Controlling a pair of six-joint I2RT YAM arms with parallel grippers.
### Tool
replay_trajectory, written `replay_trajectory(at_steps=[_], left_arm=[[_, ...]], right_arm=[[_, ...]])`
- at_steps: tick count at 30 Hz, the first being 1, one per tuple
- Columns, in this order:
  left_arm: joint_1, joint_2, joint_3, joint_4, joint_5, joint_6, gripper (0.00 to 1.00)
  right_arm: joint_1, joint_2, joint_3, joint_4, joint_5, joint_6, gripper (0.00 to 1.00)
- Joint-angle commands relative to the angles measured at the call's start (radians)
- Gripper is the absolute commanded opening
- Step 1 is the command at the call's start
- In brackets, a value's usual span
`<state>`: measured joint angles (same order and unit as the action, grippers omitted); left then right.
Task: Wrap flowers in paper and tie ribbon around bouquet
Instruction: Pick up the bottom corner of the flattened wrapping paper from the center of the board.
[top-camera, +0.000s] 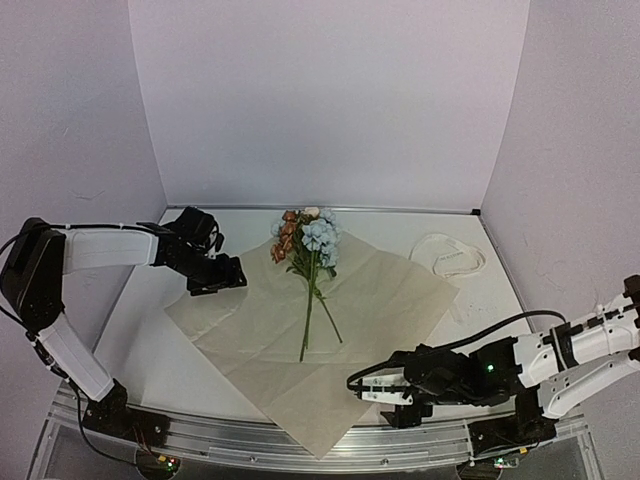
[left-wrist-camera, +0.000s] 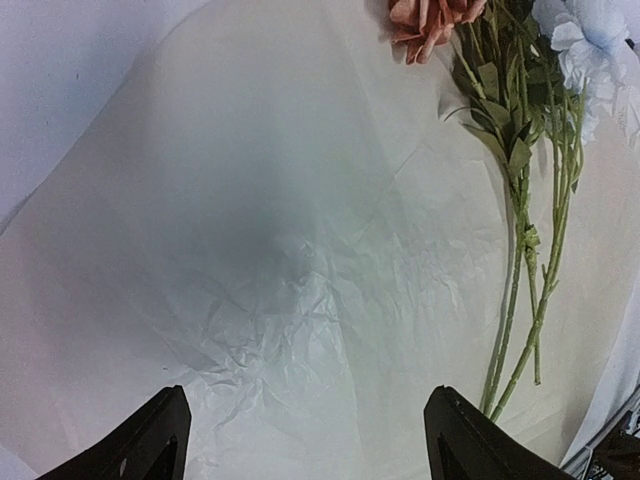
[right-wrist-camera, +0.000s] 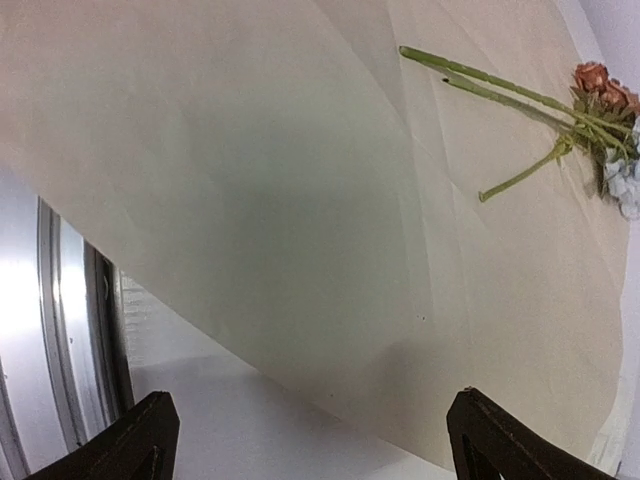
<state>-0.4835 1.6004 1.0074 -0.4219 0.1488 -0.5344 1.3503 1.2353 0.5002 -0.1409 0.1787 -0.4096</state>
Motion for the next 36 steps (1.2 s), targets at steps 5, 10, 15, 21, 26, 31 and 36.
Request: replay_trajectory(at_steps=[5, 10, 15, 21, 26, 31, 36], left_arm=[[0.001, -0.051, 0.038, -0.02, -0.072, -0.018, 0.84], [0.002, -0.05, 0.052, -0.037, -0.082, -0.012, 0.84], [0.002, -0.048, 0.062, -0.049, -0.086, -0.003, 0.84], [0.002, -0.053, 0.076, -0.056, -0.077, 0.01, 0.83], [0.002, -0.06, 0.084, -0.059, -0.059, 0.019, 0.83], [0.002, -0.077, 0.08, -0.066, -0.019, 0.026, 0.83], [0.0, -0.104, 0.074, -0.074, 0.02, 0.038, 0.83]], right_arm=[[0.129, 0.141, -0.051, 0.335, 0.188, -0.276, 0.96], [0.192, 0.276, 0.001, 0.457, 0.24, -0.332, 0.95], [0.223, 0.29, 0.048, 0.46, 0.27, -0.297, 0.92], [0.223, 0.215, 0.114, 0.293, 0.263, -0.221, 0.7], [0.208, 0.22, 0.172, 0.188, 0.243, -0.185, 0.35], [0.173, 0.221, 0.237, 0.07, 0.233, -0.119, 0.09], [0.075, 0.215, 0.353, -0.125, 0.189, 0.019, 0.0]])
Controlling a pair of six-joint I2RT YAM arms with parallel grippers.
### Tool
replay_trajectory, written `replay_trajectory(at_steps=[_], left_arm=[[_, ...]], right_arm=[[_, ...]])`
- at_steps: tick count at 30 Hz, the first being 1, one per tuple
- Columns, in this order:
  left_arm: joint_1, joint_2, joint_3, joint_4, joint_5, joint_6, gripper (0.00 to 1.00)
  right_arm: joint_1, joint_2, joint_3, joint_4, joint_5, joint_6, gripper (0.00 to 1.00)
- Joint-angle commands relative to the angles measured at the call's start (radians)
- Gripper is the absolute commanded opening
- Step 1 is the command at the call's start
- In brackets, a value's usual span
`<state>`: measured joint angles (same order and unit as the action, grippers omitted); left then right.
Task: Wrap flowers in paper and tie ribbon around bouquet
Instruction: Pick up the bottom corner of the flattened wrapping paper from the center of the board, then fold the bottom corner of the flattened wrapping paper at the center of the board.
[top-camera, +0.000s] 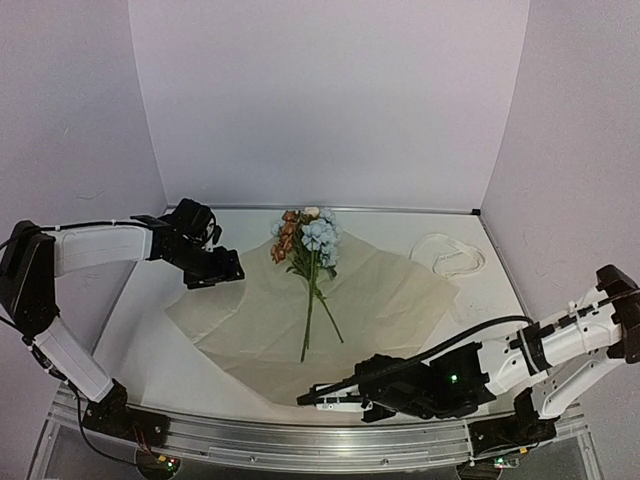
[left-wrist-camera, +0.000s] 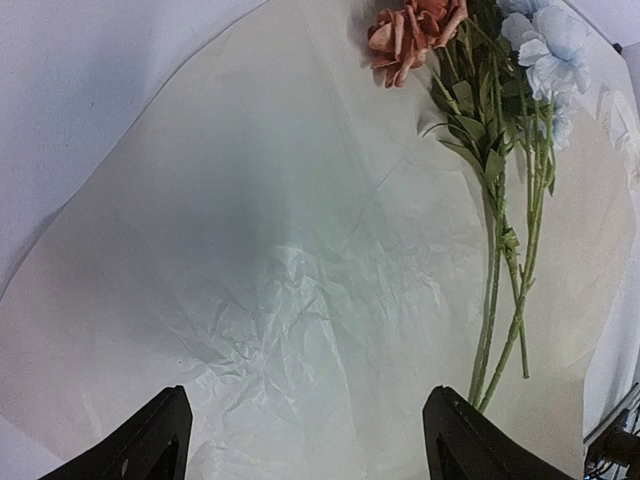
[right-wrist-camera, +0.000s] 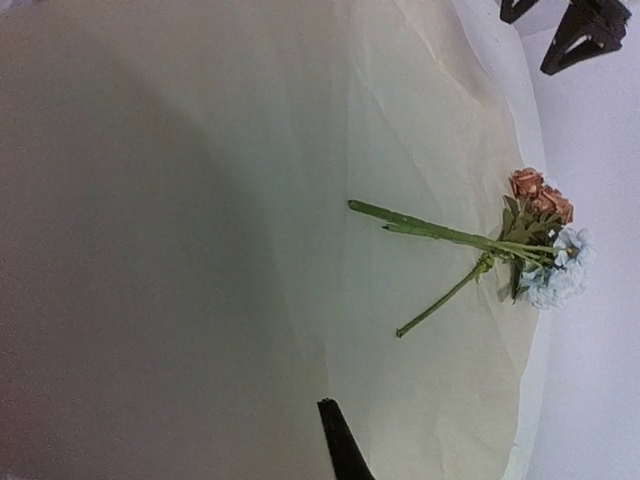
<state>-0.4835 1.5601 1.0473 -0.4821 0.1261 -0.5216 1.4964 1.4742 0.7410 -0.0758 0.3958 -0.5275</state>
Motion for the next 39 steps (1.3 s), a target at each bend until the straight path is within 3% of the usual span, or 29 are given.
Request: replay_trajectory(at_steps=[1, 9, 17, 30, 39], left_arm=[[0.0, -0.067, 0.034, -0.016, 0.046, 0.028, 0.83], [-0.007, -0.118, 0.056, -0.045, 0.044, 0.057, 0.83], [-0.098, -0.163, 0.052, -0.071, 0.014, 0.042, 0.81], [-0.324, -0.143, -0.069, 0.038, 0.01, -0.117, 0.57], [-0.438, -0.043, -0.141, 0.173, 0.026, -0.209, 0.39]], right_arm=[[-0.099, -0.016, 0.144, -0.225, -0.043, 0.155, 0.0], [-0.3, 0.166, 0.422, -0.428, -0.14, 0.298, 0.0], [-0.397, 0.377, 0.614, -0.467, -0.071, 0.389, 0.0], [-0.461, 0.545, 0.75, -0.464, 0.011, 0.462, 0.0], [-0.476, 0.614, 0.809, -0.46, 0.035, 0.481, 0.01]])
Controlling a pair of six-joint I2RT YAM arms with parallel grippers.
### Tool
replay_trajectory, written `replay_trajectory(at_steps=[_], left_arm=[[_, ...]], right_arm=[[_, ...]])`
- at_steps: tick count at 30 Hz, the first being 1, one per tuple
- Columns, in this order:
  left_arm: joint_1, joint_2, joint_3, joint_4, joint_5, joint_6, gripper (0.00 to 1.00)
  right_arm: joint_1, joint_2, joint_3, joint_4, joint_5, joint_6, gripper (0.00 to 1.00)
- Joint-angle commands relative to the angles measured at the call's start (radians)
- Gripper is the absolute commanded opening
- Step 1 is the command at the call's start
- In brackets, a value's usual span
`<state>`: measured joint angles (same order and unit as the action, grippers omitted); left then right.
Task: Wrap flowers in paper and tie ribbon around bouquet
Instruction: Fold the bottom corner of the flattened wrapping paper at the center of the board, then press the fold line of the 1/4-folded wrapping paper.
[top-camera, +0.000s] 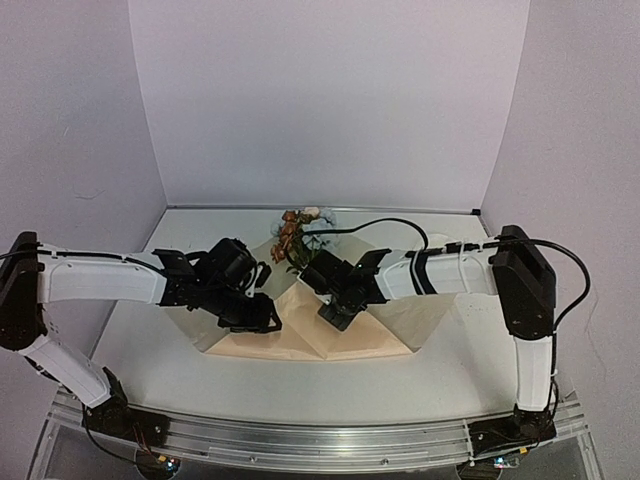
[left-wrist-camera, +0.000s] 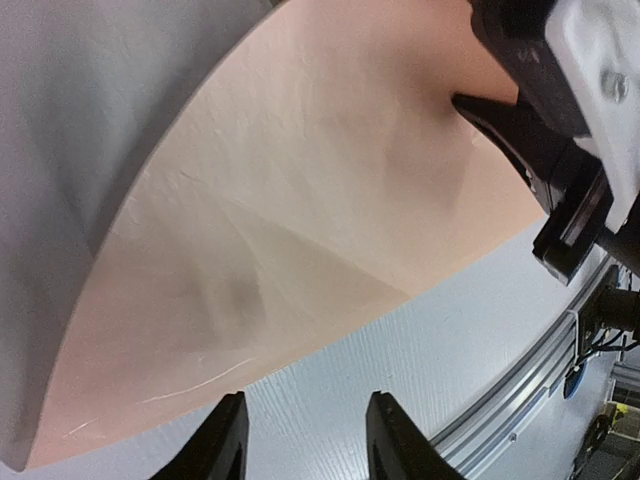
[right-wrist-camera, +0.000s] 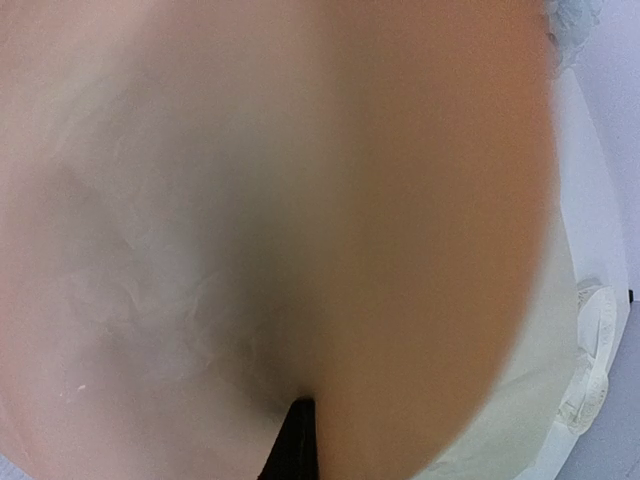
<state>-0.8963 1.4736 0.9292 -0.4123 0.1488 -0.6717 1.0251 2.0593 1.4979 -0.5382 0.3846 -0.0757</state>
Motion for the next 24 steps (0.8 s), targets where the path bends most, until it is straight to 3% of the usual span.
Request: replay_trajectory(at_steps=[1, 5, 12, 18, 22, 24], left_arm=[[-0.029, 0.055, -0.029, 0.122, 0.005, -0.065, 0.37], [-0.033, 0.106, -0.044, 0.148, 0.004, -0.076, 0.34], [-0.033, 0.144, -0.05, 0.16, -0.013, -0.083, 0.33], [-0.034, 0.158, -0.022, 0.151, -0.018, -0.076, 0.33], [-0.037, 0.17, 0.005, 0.142, -0.012, -0.059, 0.33], [-0.045, 0.175, 0.021, 0.131, -0.016, -0.051, 0.33]], right_arm=[[-0.005, 0.033, 0.055, 0.003, 0.049, 0.033, 0.02], [-0.011, 0.03, 0.059, 0.001, 0.058, 0.047, 0.12], [-0.01, -0.065, 0.03, -0.023, 0.073, 0.076, 0.59], [-0.015, -0.216, -0.01, -0.163, 0.061, 0.196, 0.88], [-0.034, -0.326, -0.026, -0.34, -0.012, 0.383, 0.9], [-0.039, -0.373, -0.05, -0.393, -0.087, 0.439, 0.8]])
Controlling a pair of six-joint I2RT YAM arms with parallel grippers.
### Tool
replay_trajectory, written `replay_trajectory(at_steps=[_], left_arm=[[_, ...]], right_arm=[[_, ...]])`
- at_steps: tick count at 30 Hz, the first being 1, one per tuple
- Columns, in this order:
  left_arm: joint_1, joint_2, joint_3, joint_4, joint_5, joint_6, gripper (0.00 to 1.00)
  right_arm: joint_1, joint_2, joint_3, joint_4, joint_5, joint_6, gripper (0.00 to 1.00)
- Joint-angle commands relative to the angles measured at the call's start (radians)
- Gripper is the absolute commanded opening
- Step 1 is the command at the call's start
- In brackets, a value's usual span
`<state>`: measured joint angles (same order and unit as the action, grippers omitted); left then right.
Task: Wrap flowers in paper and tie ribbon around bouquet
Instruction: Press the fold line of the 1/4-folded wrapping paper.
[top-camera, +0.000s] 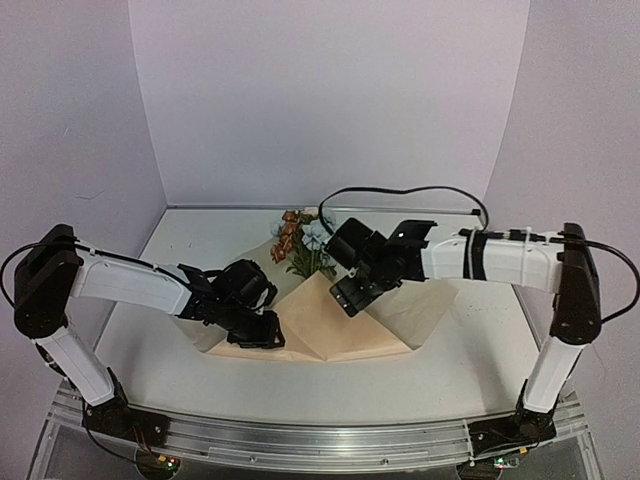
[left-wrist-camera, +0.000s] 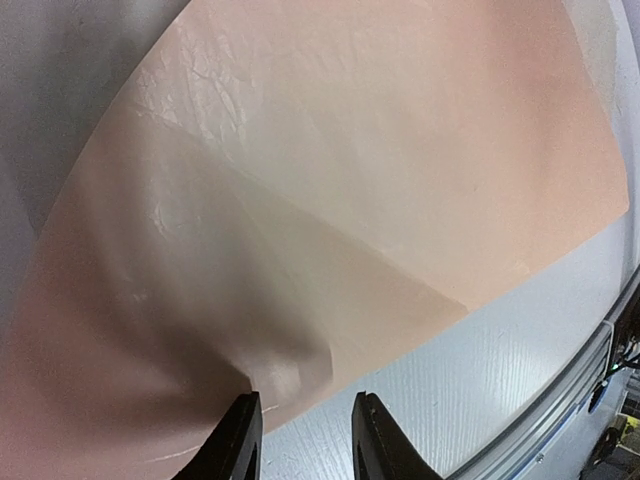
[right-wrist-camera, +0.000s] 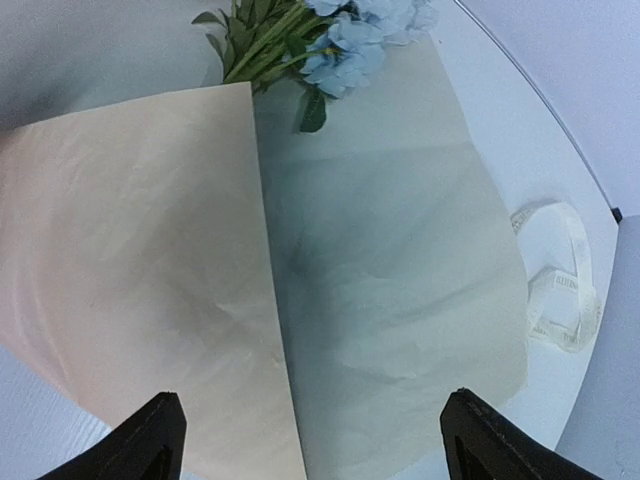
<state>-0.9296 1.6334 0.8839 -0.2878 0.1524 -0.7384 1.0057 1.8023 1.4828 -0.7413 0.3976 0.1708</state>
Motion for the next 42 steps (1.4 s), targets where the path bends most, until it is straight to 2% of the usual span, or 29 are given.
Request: replay_trajectory(at_steps=[1, 2, 4, 6, 10, 13, 23, 29, 42], left_arm=[[-0.014, 0.016, 0.072, 0.002, -0.02, 0.018, 0.33], [-0.021, 0.016, 0.076, 0.001, -0.019, 0.02, 0.33], [-0.031, 0.013, 0.08, -0.003, -0.019, 0.019, 0.33], [-0.038, 0.013, 0.081, -0.013, -0.019, 0.018, 0.33], [-0.043, -0.008, 0.053, -0.028, -0.019, 0.0, 0.33], [-0.043, -0.034, 0.017, -0.029, -0.019, -0.013, 0.33], [-0.043, -0.071, -0.026, -0.051, -0.05, -0.03, 0.34], [-0.041, -0.063, -0.046, -0.066, -0.081, -0.024, 0.35], [-0.036, -0.044, -0.154, -0.028, -0.143, -0.089, 0.32]], right_arm=[[-0.019, -0.14, -0.052, -0.204, -0.132, 0.222, 0.74], [-0.019, -0.166, -0.08, -0.209, -0.164, 0.274, 0.63], [-0.019, -0.193, -0.123, -0.21, -0.231, 0.366, 0.49], [-0.019, -0.203, -0.158, -0.208, -0.297, 0.443, 0.4], [-0.017, -0.174, -0.215, -0.142, -0.423, 0.579, 0.32], [-0.006, -0.141, -0.252, -0.064, -0.45, 0.644, 0.28], [0.02, -0.045, -0.311, 0.083, -0.408, 0.71, 0.28], [0.01, -0.017, -0.342, 0.112, -0.304, 0.682, 0.29], [-0.011, 0.022, -0.401, 0.13, -0.278, 0.723, 0.3]])
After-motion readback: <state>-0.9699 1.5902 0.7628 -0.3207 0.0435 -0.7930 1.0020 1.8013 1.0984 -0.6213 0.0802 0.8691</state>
